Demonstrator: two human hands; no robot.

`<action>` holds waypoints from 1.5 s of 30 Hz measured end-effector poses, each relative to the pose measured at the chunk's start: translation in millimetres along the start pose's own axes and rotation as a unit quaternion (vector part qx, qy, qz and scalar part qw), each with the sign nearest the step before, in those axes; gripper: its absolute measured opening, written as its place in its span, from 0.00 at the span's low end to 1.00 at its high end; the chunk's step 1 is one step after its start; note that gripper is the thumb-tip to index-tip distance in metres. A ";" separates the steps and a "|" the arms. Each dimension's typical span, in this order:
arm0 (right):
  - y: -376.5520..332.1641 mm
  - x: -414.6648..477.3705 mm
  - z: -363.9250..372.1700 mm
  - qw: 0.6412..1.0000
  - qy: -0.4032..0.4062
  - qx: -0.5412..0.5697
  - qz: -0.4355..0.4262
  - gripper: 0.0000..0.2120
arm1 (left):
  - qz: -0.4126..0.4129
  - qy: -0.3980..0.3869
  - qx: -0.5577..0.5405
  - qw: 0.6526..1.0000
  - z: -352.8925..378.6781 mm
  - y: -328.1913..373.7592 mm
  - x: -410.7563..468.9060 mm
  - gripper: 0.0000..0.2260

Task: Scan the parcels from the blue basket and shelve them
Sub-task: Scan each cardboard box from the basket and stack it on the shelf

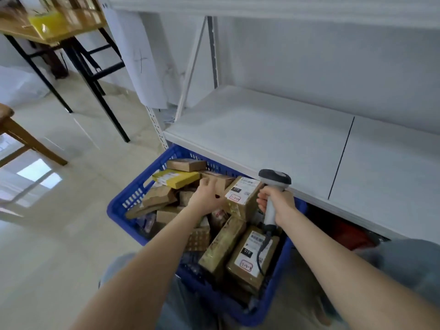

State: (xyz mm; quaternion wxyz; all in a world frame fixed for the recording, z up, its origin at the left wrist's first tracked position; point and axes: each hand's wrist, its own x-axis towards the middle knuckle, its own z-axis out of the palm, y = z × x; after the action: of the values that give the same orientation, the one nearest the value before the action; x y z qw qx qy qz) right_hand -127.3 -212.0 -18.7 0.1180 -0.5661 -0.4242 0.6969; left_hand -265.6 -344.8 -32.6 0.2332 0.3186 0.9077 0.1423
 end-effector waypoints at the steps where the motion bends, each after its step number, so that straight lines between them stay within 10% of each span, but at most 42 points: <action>1: 6.7 9.5 0.8 1.000 0.006 0.009 0.018 0.04 | -0.014 -0.013 -0.015 1.000 8.5 -3.2 7.8 0.34; 11: 30.2 67.0 15.7 0.996 0.018 0.032 0.075 0.22 | -0.114 -0.059 -0.141 0.982 44.9 -5.4 73.6 0.28; 23: 40.3 41.2 -12.0 0.996 -0.059 -0.002 0.069 0.13 | -0.209 -0.126 -0.329 0.912 56.0 -0.1 31.1 0.23; 31: 42.1 -16.0 -49.1 0.996 -0.067 0.053 0.021 0.14 | -0.141 -0.122 -0.521 0.833 40.4 2.3 -35.3 0.12; 45: 74.7 -97.4 -72.8 0.989 -0.044 0.026 -0.140 0.02 | -0.078 -0.054 -0.616 0.782 67.4 -5.6 -77.7 0.25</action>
State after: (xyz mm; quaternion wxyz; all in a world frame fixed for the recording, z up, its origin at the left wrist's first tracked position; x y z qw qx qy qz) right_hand -6.8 -287.2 -5.7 0.2101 -0.4664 -0.4855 0.7089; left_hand -180.4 -391.7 -66.4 0.4386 0.0417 0.6343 0.6353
